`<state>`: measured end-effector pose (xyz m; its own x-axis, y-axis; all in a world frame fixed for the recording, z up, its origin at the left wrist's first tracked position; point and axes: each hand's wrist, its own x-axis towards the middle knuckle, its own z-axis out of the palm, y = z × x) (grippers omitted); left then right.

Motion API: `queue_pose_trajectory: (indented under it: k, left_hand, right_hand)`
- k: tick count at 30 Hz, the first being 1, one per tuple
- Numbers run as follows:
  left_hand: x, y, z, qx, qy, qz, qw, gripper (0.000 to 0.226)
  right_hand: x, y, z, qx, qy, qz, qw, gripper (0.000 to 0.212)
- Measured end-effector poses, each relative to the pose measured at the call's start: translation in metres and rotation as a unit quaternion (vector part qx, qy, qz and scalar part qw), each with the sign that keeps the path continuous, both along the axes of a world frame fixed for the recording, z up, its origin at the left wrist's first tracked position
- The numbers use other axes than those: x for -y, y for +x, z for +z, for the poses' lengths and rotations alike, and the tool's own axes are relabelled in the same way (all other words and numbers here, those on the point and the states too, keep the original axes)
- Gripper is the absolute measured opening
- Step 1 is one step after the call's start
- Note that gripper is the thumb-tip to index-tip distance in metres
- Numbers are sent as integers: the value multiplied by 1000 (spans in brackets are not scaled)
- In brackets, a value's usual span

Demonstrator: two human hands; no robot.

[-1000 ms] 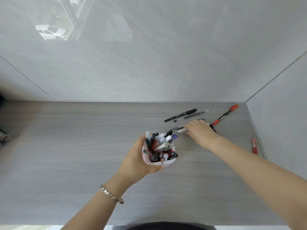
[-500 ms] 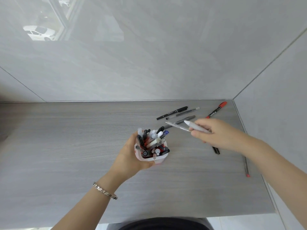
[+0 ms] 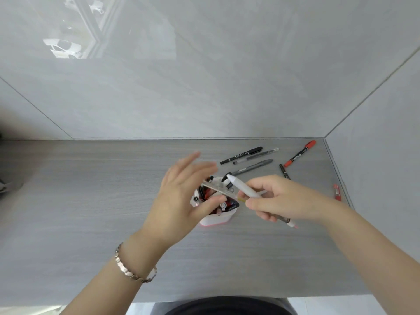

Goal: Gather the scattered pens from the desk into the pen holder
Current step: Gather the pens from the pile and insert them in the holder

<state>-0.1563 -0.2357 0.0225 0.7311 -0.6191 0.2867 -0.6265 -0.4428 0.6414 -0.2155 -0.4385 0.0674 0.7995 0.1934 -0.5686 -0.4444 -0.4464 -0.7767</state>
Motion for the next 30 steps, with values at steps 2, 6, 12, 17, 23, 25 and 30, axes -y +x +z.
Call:
queue_pose_trajectory:
  k: [2,6,12,17,23,25,30]
  left_hand:
    - [3,3,-1,85,78,-42,992,39]
    - [4,-6,-3,-11,82,-32,996,27]
    - [4,-19,-8,-158,-29,67,985,11]
    - [6,-21,-1,-169,-45,79,981,27]
    - [12,-28,6,-195,-86,93,973,31]
    - [14,-33,6,-220,-108,103,964,33]
    - [26,-39,13,-310,-178,64,932,23]
  right_hand:
    - [-4,2,-3,-12,16,13,1000,23]
    - [4,3,-4,-6,158,-81,984,50]
    - [16,-4,-8,104,185,-265,940,17]
    - [4,-4,-8,168,203,-322,909,28]
    - [-16,-4,-15,180,199,-356,895,10]
    - [-21,-4,-14,199,195,-365,888,9]
    - [-23,1,8,281,155,-290,901,10]
